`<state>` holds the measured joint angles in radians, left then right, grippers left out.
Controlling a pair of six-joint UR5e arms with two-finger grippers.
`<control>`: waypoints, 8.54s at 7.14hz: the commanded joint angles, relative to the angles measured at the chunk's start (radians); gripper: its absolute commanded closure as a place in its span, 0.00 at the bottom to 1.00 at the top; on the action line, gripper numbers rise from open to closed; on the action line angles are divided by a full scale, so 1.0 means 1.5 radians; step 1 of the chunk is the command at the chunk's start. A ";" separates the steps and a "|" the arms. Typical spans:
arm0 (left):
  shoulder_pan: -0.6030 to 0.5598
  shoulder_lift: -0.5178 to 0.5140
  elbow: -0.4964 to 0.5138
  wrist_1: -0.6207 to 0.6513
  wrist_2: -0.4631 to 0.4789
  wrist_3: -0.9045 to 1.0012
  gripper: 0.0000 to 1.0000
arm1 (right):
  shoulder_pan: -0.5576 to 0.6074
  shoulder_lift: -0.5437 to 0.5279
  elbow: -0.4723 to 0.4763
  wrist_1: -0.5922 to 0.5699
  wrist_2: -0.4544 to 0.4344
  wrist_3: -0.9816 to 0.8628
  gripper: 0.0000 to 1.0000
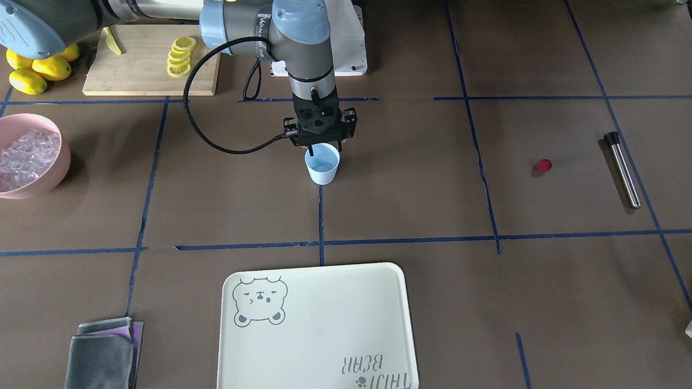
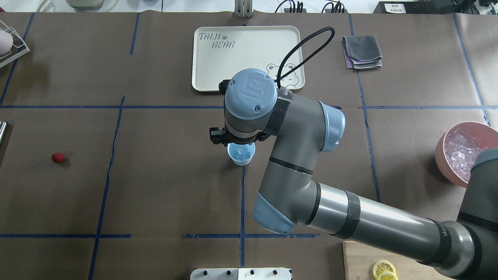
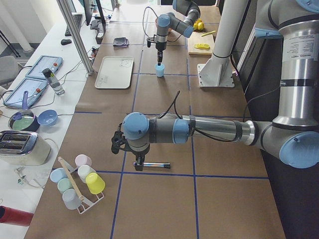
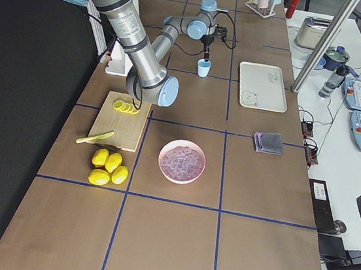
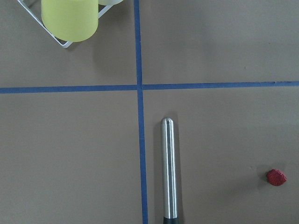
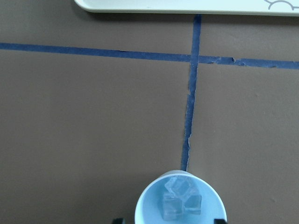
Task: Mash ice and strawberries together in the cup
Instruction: 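Carry the ice with the right gripper over the blue cup and release, then raise the right gripper away from the cup while the left gripper moves toward the strawberry, then lower the left gripper onto the red strawberry and grasp it, then carry the strawberry with the left gripper over the blue cup, then open the left gripper to drop the strawberry into the blue cup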
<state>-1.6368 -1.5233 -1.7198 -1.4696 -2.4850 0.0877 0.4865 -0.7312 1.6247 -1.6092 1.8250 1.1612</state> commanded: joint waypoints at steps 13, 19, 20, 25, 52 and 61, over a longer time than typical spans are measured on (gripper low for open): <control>0.565 0.092 -0.082 -0.531 0.386 -0.827 0.02 | 0.458 -0.334 0.170 -0.073 0.281 -0.548 0.01; 0.584 0.051 -0.017 -0.531 0.399 -0.829 0.05 | 0.461 -0.338 0.167 -0.072 0.282 -0.543 0.01; 0.584 0.050 -0.013 -0.531 0.399 -0.827 0.07 | 0.461 -0.338 0.167 -0.072 0.282 -0.543 0.01; 0.584 0.050 -0.008 -0.532 0.399 -0.827 0.25 | 0.459 -0.338 0.165 -0.072 0.280 -0.541 0.01; 0.726 -0.560 0.078 -0.158 0.411 -1.132 1.00 | 0.697 -0.566 0.118 0.014 0.356 -0.805 0.01; 0.756 -0.563 0.087 -0.168 0.411 -1.130 0.25 | 0.701 -0.566 0.117 0.014 0.360 -0.805 0.01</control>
<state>-0.5051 -2.3687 -1.5876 -1.7211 -1.8684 -1.6112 1.5376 -1.5789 1.8007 -1.5877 2.3614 -0.0461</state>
